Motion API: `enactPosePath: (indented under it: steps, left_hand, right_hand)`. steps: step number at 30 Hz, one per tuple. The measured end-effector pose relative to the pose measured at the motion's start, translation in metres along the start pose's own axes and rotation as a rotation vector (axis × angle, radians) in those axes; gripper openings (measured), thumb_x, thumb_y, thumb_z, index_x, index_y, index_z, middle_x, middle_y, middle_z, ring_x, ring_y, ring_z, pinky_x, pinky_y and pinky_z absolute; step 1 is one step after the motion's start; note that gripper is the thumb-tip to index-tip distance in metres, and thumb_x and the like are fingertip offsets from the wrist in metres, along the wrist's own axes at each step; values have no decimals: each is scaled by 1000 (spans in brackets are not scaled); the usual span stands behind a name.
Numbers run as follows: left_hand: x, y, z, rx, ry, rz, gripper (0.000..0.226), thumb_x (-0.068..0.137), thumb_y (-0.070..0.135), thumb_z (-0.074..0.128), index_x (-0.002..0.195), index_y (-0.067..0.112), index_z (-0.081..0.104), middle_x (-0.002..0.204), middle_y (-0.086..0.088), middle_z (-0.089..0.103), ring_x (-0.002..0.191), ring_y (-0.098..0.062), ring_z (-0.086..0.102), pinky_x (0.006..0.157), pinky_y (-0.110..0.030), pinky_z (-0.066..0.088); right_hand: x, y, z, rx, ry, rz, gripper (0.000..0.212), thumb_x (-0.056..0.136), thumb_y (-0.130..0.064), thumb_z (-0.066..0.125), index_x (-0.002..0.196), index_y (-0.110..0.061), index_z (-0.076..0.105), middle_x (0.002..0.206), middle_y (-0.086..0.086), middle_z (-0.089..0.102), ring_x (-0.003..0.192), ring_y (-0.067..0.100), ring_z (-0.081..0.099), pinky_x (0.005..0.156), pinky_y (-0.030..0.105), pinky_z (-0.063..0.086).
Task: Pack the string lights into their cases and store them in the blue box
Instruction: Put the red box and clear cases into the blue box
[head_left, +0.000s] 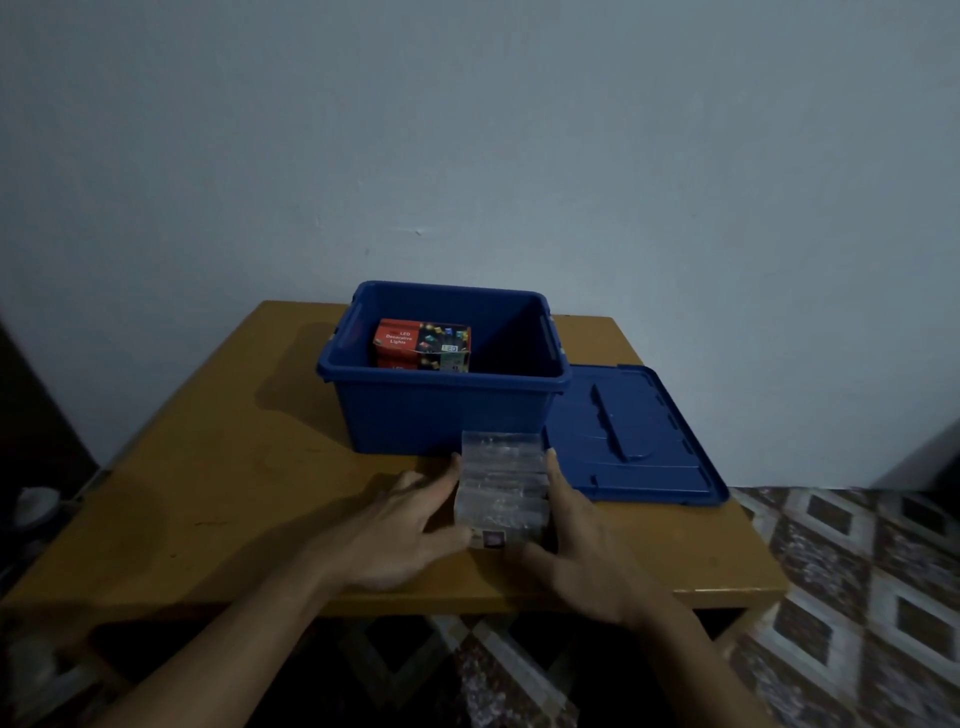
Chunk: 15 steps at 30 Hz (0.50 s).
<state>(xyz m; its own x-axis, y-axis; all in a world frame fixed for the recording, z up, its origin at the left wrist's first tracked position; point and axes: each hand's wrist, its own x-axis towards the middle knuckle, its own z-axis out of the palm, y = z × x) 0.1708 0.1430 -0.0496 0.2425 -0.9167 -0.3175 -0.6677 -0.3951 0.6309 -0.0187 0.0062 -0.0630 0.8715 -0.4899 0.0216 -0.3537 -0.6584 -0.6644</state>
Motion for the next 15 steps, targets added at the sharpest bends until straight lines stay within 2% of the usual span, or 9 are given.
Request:
enactPosePath:
  steps: [3,6,9,12,14,15]
  left_hand:
    - [-6,-2,2,0,35,24,75,93,70,40,153,53,-2,151,8,25,139,-20,32,112,-45,35]
    - [-16,3,4,-138,84,111,64,95,69,40,153,51,20,150,16,39,135,-5,41,111,-40,40]
    - [-33,20,2,-241,148,158,43,98,62,42,137,47,51,120,23,66,108,2,62,96,-32,51]
    - [-49,41,-8,-224,237,81,38,101,57,36,115,36,66,101,8,70,89,-6,66,79,-29,50]
    - [-56,53,-17,-142,229,2,44,104,53,29,106,29,65,100,-1,68,90,-17,65,75,-29,48]
    - [-57,57,-20,-76,218,-15,46,105,51,25,107,27,64,103,-6,67,94,-22,65,78,-32,48]
  right_hand:
    - [-4,-2,3,39,4,-23,85,83,-83,44,154,-46,17,150,-20,44,132,1,44,114,41,36]
    - [-12,-6,4,152,40,-24,73,86,-78,51,150,-49,27,143,-26,51,130,-1,48,112,41,40]
    - [-22,-25,-3,323,61,15,49,94,-62,55,140,-49,44,128,-28,62,117,-7,57,102,29,45]
    - [-25,-52,-12,375,56,91,44,90,-68,45,122,-42,61,112,-20,70,100,-10,62,89,26,47]
    - [-21,-66,-19,300,34,161,55,87,-76,33,106,-36,65,96,-12,68,85,-3,62,77,27,44]
    - [-19,-73,-23,264,25,191,61,87,-76,28,100,-32,67,90,-9,67,81,3,61,73,28,43]
